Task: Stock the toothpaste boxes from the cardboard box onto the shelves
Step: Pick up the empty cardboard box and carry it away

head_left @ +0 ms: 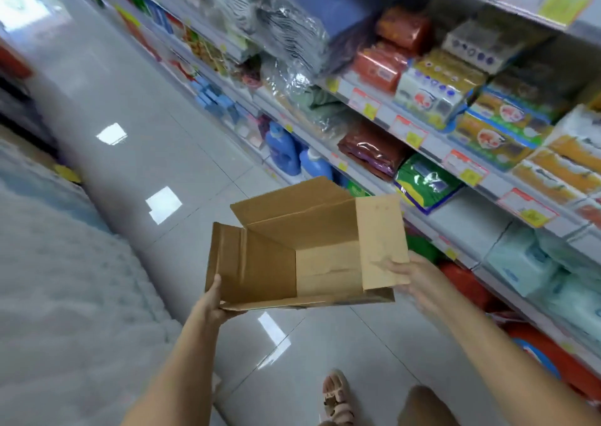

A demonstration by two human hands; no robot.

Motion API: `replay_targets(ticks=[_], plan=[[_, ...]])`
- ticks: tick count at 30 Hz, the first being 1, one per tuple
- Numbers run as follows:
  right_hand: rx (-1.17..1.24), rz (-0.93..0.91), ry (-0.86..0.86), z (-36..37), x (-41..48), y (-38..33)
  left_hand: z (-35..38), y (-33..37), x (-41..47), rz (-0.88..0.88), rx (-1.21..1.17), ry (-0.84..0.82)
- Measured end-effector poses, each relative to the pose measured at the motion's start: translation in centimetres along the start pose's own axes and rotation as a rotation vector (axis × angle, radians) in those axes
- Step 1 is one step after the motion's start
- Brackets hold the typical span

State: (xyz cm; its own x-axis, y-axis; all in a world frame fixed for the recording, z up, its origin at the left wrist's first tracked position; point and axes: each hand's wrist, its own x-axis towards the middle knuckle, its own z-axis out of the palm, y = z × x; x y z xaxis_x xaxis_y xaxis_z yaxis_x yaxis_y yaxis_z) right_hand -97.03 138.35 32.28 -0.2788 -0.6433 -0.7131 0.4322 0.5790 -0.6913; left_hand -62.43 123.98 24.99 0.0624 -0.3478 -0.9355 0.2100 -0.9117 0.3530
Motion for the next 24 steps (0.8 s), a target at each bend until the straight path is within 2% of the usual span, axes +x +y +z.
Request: replay_targets(ticks=[7, 11, 16, 20, 24], plan=[[-0.176, -0.116, -0.094, 11.1, 7.4, -11.1, -2.2, 9.0, 0.9, -0.022, -0.19, -0.046], [-0.276, -0.155, -0.119, 17.3, 14.0, -15.7, -3.4, 15.3, 3.3, 0.069, -0.27, 0.027], [-0.467, -0.225, -0.02, 25.8, 24.5, -21.4, -5.4, 24.6, 6.3, 0.166, -0.293, 0.07], [-0.726, -0.25, -0.058, 34.7, 29.5, -25.7, -7.0, 33.1, 7.8, 0.264, -0.328, 0.099], [-0.738, -0.257, -0.097, 44.2, 32.4, -27.7, -9.4, 40.1, 8.4, 0.281, -0.457, 0.127]])
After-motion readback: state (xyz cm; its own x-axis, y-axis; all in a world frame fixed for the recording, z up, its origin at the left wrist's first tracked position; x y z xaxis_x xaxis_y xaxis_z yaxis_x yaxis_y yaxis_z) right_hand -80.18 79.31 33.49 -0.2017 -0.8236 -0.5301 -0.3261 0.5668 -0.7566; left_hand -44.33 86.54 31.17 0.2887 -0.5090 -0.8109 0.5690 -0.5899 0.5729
